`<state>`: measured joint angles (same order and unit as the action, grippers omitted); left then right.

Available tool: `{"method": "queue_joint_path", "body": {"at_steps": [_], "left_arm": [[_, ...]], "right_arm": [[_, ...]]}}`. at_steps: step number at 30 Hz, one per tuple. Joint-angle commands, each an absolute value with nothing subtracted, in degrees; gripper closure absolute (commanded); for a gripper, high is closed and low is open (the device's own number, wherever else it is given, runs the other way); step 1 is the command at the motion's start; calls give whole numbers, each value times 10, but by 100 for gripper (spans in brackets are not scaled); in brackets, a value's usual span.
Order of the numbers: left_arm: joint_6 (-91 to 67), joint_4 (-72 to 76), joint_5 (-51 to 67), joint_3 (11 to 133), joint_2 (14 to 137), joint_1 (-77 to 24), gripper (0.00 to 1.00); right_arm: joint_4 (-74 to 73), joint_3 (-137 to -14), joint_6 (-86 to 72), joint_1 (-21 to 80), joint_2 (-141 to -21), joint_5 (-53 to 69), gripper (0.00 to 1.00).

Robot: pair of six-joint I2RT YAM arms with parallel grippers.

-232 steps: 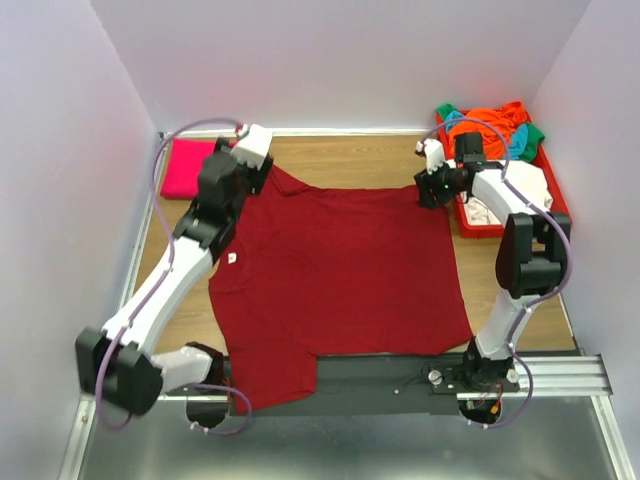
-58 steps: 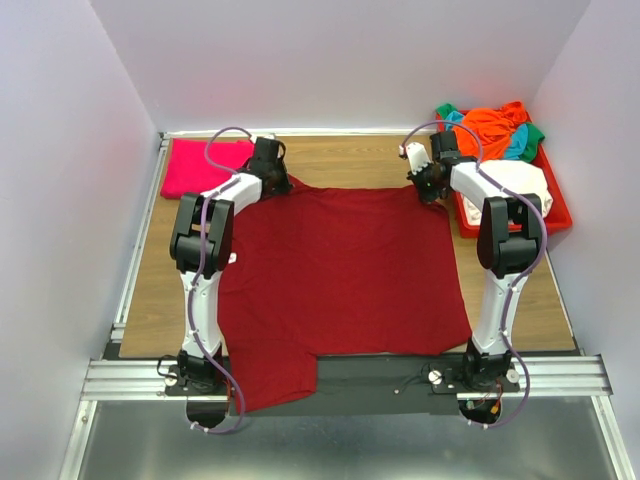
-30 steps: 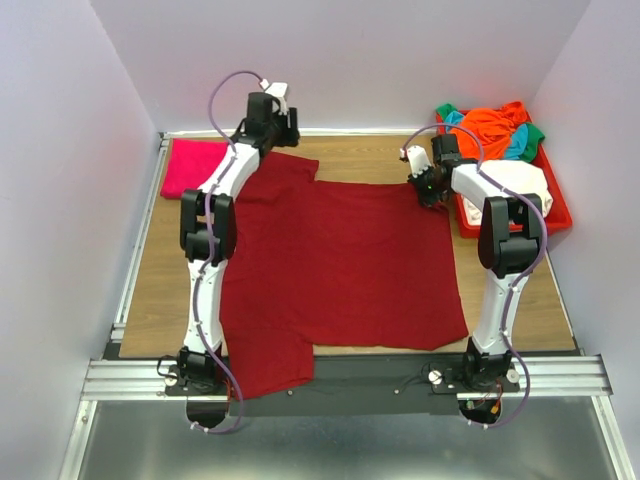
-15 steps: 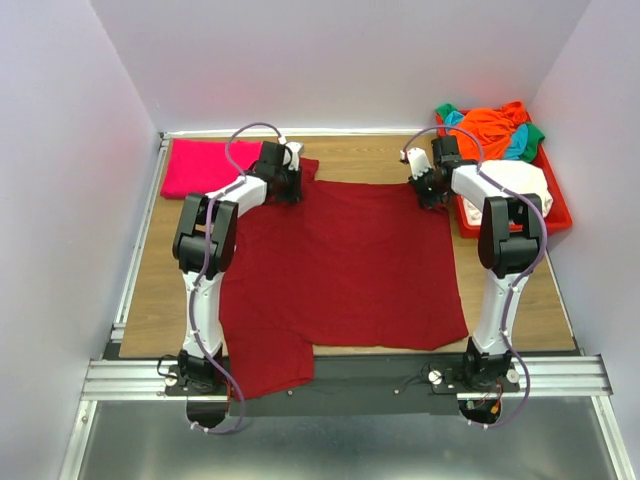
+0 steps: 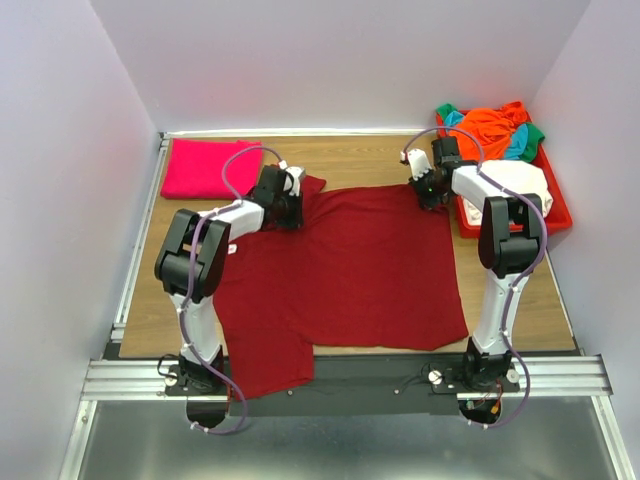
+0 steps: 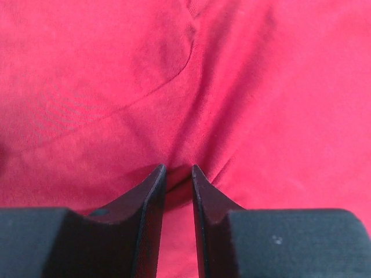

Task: Fold and stack the t-shirts
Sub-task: Flatten the tshirt out

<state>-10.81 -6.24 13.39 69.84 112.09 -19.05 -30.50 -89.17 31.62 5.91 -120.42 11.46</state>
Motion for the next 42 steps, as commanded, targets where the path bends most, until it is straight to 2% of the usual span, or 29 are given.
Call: {"method": "queue_joint_path", "body": {"at_steps": [1, 7, 10, 13, 16, 19, 20, 21, 23, 25, 26, 42], "left_arm": [[-145, -70, 171, 596, 1101, -227, 68], [-189, -28, 160, 519, 1033, -239, 68], [-190, -39, 116, 532, 982, -238, 62], [-177, -55, 93, 587, 948, -215, 49], [-144, -57, 132, 663, 962, -167, 43], [-80, -101, 214, 771, 1067, -122, 41], [-65, -125, 226, 807, 1068, -114, 41], [-45, -178, 235, 882, 1127, -111, 42], [-14, -221, 230, 944, 1180, -109, 43], [34, -268, 239, 1013, 1241, -109, 51], [48, -278, 231, 1037, 1263, -109, 51], [138, -254, 71, 1058, 1309, -110, 52]], "right_arm": [[-310, -886, 324, 55, -1195, 118, 99], [-310, -886, 325, 54, -1186, 121, 99], [-309, -886, 326, 54, -1175, 121, 99], [-309, -886, 324, 53, -1165, 127, 99], [-309, -885, 323, 52, -1165, 133, 99], [-309, -883, 322, 52, -1165, 141, 99], [-309, -883, 322, 51, -1165, 142, 99], [-309, -883, 321, 51, -1165, 146, 99], [-309, -882, 321, 52, -1166, 148, 99], [-309, -882, 320, 52, -1166, 148, 99], [-309, -882, 320, 51, -1168, 149, 99], [-310, -882, 316, 51, -1182, 155, 99]]}}
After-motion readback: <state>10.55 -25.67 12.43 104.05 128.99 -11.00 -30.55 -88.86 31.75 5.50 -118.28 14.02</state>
